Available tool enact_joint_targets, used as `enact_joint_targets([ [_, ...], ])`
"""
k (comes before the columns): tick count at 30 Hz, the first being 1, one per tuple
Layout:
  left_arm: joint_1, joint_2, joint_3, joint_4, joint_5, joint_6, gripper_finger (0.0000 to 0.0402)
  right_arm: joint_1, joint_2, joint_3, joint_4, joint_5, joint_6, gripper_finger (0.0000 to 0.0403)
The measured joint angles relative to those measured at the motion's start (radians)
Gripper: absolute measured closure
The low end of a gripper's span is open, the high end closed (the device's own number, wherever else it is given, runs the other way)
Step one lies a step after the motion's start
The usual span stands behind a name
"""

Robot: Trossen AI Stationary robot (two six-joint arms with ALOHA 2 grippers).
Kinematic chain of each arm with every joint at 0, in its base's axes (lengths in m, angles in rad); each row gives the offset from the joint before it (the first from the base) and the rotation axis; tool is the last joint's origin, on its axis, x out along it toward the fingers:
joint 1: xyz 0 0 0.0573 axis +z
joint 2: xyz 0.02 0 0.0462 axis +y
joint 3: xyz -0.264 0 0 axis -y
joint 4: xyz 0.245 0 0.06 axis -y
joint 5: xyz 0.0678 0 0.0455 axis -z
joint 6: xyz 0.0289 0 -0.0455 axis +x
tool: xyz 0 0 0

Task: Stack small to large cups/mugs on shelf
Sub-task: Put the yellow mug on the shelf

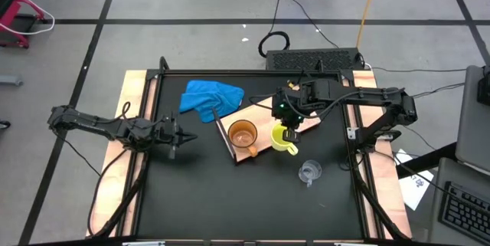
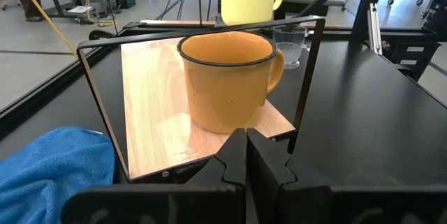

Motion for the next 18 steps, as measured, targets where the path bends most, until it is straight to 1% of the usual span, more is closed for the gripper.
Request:
enact_joint_targets([
  [5, 0.000, 0.000, 0.000, 0.000, 0.000, 0.000, 0.0387, -0.029, 0.000, 0.000, 0.028, 0.000, -0.010, 0.0403],
  [14, 0.000, 0.000, 0.000, 0.001, 0.000, 0.000, 0.0387, -0.140, 0.000, 0.000, 0.033, 0.000, -0.075, 0.0403],
  [18, 0.000, 0.000, 0.000, 0.001, 0.000, 0.006, 0.0387, -0.178, 0.000, 0.000, 0.079, -0.003, -0.110, 0.0403],
])
